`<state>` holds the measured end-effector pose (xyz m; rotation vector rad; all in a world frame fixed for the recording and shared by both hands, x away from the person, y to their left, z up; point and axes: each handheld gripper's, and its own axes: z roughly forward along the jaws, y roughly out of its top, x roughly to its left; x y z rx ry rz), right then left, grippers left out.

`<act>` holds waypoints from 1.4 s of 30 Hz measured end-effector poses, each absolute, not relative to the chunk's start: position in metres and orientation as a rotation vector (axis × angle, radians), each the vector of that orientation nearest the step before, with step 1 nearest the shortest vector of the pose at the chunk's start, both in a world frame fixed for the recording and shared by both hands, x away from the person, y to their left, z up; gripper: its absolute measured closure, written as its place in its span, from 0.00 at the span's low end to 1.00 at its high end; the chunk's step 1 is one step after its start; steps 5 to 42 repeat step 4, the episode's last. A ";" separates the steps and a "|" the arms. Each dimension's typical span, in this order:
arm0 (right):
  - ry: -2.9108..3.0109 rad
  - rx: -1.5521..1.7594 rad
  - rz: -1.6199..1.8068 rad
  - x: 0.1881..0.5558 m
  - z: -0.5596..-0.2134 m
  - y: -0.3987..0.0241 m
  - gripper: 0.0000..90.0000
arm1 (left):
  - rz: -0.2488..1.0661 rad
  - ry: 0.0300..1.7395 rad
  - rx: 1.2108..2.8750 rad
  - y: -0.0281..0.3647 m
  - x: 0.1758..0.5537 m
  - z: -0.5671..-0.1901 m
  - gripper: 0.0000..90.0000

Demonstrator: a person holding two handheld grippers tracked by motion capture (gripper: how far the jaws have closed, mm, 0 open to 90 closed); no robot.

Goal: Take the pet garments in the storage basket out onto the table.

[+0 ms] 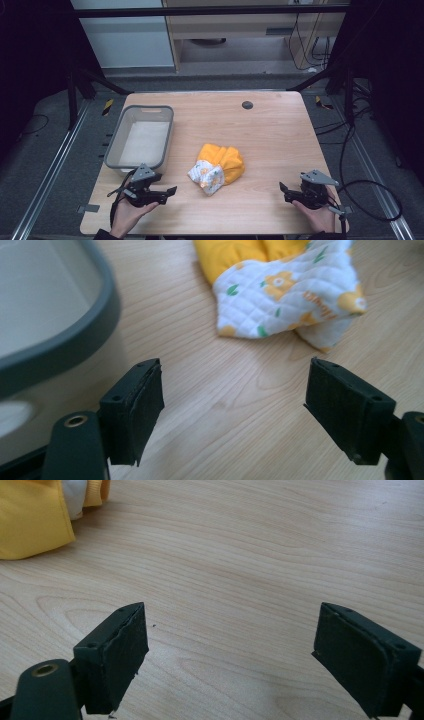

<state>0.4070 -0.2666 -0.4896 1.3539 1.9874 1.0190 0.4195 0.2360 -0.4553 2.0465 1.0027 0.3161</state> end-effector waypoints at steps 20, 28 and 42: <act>1.988 1.356 1.018 0.407 -0.490 -0.267 0.15 | 0.342 1.053 2.032 0.251 0.418 -0.462 0.25; 1.988 1.356 1.018 0.407 -0.490 -0.267 0.15 | 0.342 1.053 2.032 0.251 0.418 -0.462 0.25; 1.988 1.356 1.018 0.407 -0.490 -0.267 0.15 | 0.342 1.053 2.032 0.251 0.418 -0.462 0.25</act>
